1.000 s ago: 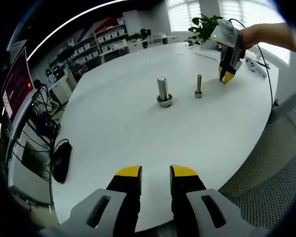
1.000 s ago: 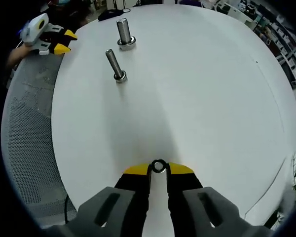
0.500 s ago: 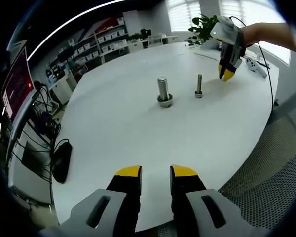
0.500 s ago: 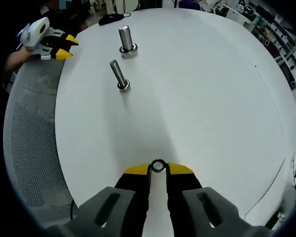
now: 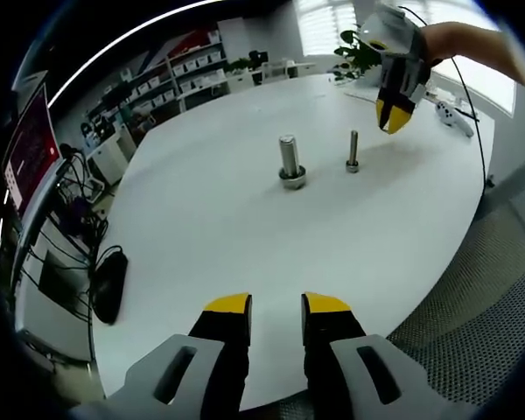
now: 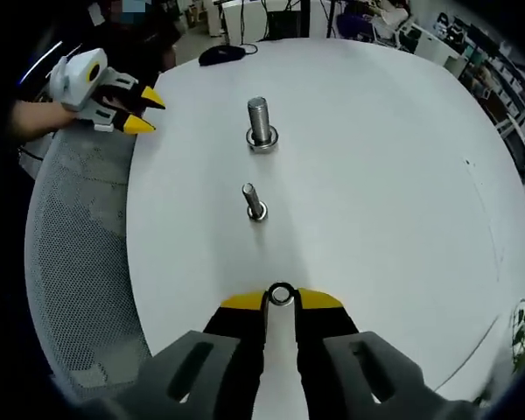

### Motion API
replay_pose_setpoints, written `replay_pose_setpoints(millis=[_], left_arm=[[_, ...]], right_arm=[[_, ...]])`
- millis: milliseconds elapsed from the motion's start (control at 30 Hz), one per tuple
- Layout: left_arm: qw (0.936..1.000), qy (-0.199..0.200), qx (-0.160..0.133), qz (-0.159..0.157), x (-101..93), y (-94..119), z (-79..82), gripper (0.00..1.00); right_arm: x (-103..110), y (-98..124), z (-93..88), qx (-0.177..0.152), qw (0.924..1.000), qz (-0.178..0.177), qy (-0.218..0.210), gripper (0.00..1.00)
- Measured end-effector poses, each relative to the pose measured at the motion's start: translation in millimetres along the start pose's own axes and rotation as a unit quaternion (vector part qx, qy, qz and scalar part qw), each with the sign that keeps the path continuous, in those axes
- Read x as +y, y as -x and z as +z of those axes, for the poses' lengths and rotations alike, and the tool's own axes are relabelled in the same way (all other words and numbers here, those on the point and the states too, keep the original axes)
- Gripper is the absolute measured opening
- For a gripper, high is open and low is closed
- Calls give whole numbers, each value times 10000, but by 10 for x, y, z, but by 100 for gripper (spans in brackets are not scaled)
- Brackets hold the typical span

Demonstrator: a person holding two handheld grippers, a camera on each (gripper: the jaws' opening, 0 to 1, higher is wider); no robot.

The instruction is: Place the washer onto the threaded stud by aligning its center hole with the stud, sliding it down to the base, and recovering from edge contact or off-axis alignment until the washer reaches the visible bottom stop.

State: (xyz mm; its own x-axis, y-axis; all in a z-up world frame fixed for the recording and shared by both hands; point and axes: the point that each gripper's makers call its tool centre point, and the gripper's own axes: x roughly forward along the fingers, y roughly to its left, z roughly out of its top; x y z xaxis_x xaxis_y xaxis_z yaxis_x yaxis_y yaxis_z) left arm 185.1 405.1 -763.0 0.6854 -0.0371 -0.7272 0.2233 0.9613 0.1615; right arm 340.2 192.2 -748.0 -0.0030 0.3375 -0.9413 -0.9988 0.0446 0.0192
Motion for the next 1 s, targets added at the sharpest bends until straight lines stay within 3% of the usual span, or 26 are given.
replay_pose_setpoints(millis=[600,1000], left_arm=[[10000,23,-29,27,9,4,6,20],[10000,59,-42,37,16,6,7,20]], right_arm=[[181,-11,620,-222,9971,121,712,13],[187,-112,738,-100,9948,106,1004,13]])
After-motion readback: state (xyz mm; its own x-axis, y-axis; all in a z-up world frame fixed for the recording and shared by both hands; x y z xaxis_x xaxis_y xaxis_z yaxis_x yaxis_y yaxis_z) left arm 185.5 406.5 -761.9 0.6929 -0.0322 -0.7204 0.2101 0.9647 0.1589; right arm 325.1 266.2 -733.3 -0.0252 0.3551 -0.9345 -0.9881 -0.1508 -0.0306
